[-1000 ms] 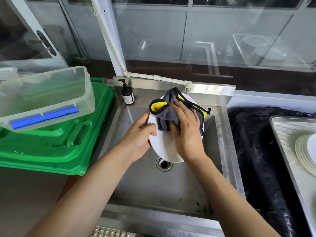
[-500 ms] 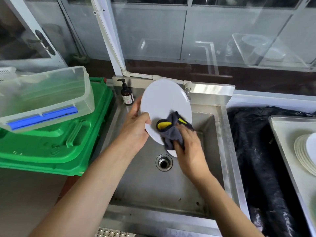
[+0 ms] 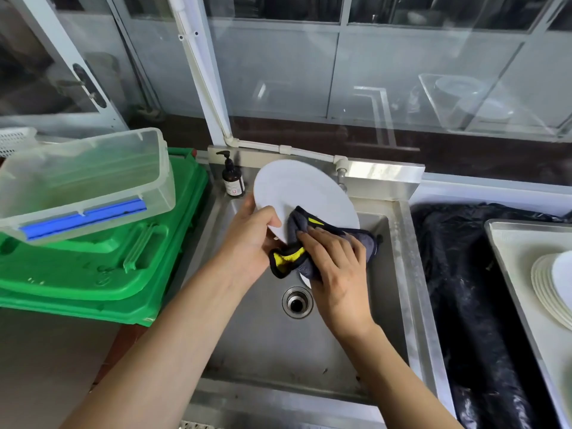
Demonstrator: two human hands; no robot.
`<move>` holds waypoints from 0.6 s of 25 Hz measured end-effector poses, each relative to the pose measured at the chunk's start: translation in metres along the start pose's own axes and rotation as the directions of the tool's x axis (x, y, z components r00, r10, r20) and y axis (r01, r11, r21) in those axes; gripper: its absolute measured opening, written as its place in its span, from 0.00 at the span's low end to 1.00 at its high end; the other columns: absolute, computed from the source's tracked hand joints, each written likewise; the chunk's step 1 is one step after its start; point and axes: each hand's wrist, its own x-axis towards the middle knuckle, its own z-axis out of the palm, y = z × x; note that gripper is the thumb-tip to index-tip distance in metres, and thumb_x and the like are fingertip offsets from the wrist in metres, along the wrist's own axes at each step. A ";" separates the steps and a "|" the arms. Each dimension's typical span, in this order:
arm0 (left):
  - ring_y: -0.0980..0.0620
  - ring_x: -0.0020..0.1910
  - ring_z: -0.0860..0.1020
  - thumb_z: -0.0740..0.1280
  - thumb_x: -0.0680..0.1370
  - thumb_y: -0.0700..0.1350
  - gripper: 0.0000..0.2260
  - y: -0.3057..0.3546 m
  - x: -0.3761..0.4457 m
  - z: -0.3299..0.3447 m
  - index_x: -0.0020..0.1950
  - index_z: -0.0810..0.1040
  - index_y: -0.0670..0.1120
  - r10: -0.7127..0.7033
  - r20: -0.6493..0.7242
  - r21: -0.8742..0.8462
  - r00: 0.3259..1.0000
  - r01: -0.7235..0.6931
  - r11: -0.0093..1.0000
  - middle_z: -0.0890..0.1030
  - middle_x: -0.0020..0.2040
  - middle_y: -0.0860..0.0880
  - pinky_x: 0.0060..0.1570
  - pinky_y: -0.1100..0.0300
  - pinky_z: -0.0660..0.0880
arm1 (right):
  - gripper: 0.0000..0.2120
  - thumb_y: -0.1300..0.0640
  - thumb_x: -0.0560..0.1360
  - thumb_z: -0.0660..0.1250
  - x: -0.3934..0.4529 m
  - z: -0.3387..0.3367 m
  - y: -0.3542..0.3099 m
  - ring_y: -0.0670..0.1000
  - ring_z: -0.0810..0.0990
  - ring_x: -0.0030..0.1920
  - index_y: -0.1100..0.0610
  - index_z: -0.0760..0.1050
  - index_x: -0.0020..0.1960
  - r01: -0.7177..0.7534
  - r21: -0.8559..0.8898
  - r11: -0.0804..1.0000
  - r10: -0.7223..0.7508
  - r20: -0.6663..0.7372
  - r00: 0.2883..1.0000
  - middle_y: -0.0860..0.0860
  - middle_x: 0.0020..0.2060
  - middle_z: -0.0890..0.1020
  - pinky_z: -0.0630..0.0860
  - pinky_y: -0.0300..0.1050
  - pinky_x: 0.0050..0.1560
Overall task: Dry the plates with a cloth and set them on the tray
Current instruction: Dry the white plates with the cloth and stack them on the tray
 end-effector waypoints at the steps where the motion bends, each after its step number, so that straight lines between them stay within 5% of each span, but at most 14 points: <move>1: 0.42 0.43 0.84 0.58 0.71 0.28 0.27 0.001 0.000 -0.001 0.64 0.78 0.51 0.012 0.015 0.029 1.000 -0.013 0.999 0.84 0.52 0.39 0.43 0.46 0.83 | 0.23 0.66 0.73 0.74 0.003 -0.002 0.001 0.54 0.80 0.62 0.56 0.79 0.68 -0.013 0.027 1.000 0.013 -0.005 1.000 0.51 0.62 0.82 0.70 0.59 0.65; 4: 0.46 0.45 0.85 0.71 0.71 0.41 0.20 0.004 0.003 -0.008 0.64 0.79 0.50 0.026 0.117 0.063 0.993 -0.033 0.997 0.85 0.52 0.43 0.41 0.53 0.81 | 0.24 0.67 0.73 0.71 0.010 -0.011 -0.001 0.47 0.79 0.53 0.47 0.78 0.64 -0.236 0.246 0.940 0.242 0.006 0.970 0.44 0.54 0.82 0.72 0.46 0.57; 7: 0.47 0.54 0.84 0.70 0.72 0.49 0.15 -0.001 0.013 -0.018 0.59 0.82 0.56 0.048 0.068 0.202 0.997 -0.060 0.978 0.86 0.53 0.48 0.49 0.52 0.82 | 0.17 0.66 0.75 0.69 0.019 -0.025 0.011 0.41 0.81 0.44 0.45 0.80 0.55 -0.417 0.643 0.642 0.457 0.116 0.882 0.43 0.45 0.84 0.76 0.36 0.48; 11: 0.45 0.60 0.78 0.68 0.74 0.44 0.21 -0.014 0.021 -0.033 0.67 0.74 0.45 0.159 -0.056 0.583 0.986 -0.097 0.807 0.80 0.53 0.50 0.65 0.47 0.75 | 0.03 0.57 0.77 0.73 0.021 -0.036 0.030 0.47 0.83 0.44 0.53 0.82 0.50 -0.562 0.763 0.319 0.635 0.267 0.725 0.48 0.42 0.86 0.79 0.42 0.47; 15: 0.45 0.49 0.78 0.59 0.73 0.34 0.12 -0.019 0.018 -0.038 0.52 0.77 0.45 -0.058 0.038 0.237 0.998 0.047 0.970 0.81 0.45 0.47 0.52 0.53 0.77 | 0.15 0.56 0.74 0.72 0.020 -0.039 0.035 0.54 0.86 0.55 0.57 0.83 0.60 -0.513 0.851 -0.113 0.672 0.446 0.591 0.57 0.55 0.86 0.82 0.43 0.49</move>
